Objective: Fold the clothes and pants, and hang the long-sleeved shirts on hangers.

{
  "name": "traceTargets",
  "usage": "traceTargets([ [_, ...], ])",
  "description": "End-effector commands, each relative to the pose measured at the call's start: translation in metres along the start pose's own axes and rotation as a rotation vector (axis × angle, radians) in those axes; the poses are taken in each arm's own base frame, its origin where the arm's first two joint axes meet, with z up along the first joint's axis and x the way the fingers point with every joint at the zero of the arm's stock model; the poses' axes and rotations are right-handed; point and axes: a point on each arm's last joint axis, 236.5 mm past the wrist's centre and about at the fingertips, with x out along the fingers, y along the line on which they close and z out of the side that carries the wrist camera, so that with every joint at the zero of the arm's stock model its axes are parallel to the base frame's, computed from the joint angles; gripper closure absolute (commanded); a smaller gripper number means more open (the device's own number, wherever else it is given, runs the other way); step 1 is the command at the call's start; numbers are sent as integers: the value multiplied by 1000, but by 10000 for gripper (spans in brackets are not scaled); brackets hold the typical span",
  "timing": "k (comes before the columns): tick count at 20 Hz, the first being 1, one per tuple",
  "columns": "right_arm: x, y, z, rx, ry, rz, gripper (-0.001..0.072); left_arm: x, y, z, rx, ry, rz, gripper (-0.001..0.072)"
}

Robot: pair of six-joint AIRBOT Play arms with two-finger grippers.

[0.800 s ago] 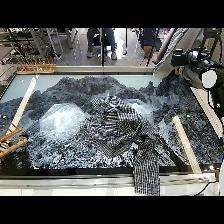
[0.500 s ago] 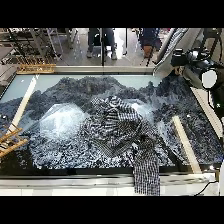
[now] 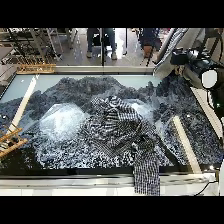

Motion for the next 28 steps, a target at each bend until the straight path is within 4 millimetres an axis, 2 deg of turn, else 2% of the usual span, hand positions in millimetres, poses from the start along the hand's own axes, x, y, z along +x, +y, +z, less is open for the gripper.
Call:
traceTargets([
  [1,-4,37,13,377,-25,151,109,0,-8,7,-22,-30,-33,303],
  [3,-15,63,5,541,70,247,109,0,-8,7,-22,-31,-33,303],
  [4,-23,77,-2,578,129,292,109,0,-8,8,-22,-32,-34,303],
  [5,-33,91,-18,563,221,332,109,0,-7,0,-22,-1,-29,302],
  [6,-45,101,-36,444,307,370,109,-1,-7,-14,-24,59,-29,302],
  [8,-81,122,-90,91,510,522,109,-6,-17,-52,-24,221,-70,302],
  [9,-97,125,-110,-40,579,586,109,-7,-28,-63,-20,260,-114,302],
  [10,-105,123,-122,-119,619,615,109,-7,-42,-68,-10,271,-166,302],
  [11,-109,123,-126,-137,639,622,109,-6,-56,-68,1,266,-217,303],
  [13,-103,125,-118,-118,597,621,108,0,-79,-72,4,265,-290,302],
  [15,-99,130,-109,-96,557,628,109,9,-96,-84,15,298,-328,302],
  [18,-90,127,-99,-85,503,601,111,28,-107,-113,55,381,-315,302],
  [20,-83,125,-90,-77,463,582,213,41,-114,-134,85,443,-302,302],
  [21,-82,125,-88,-73,454,576,213,48,-118,-145,101,473,-297,302],
  [22,-82,125,-89,-59,460,573,213,55,-123,-153,116,494,-295,270],
  [23,-82,125,-91,-35,476,570,207,60,-134,-162,156,520,-328,98],
  [24,-85,127,-99,-30,512,582,187,60,-154,-171,188,540,-408,-13],
  [25,-91,127,-112,-39,568,597,188,57,-179,-178,198,557,-510,-7],
  [26,-99,126,-134,-52,657,613,188,49,-208,-183,199,565,-631,2],
  [28,-122,117,-193,-24,891,602,188,18,-275,-193,198,552,-911,7],
])
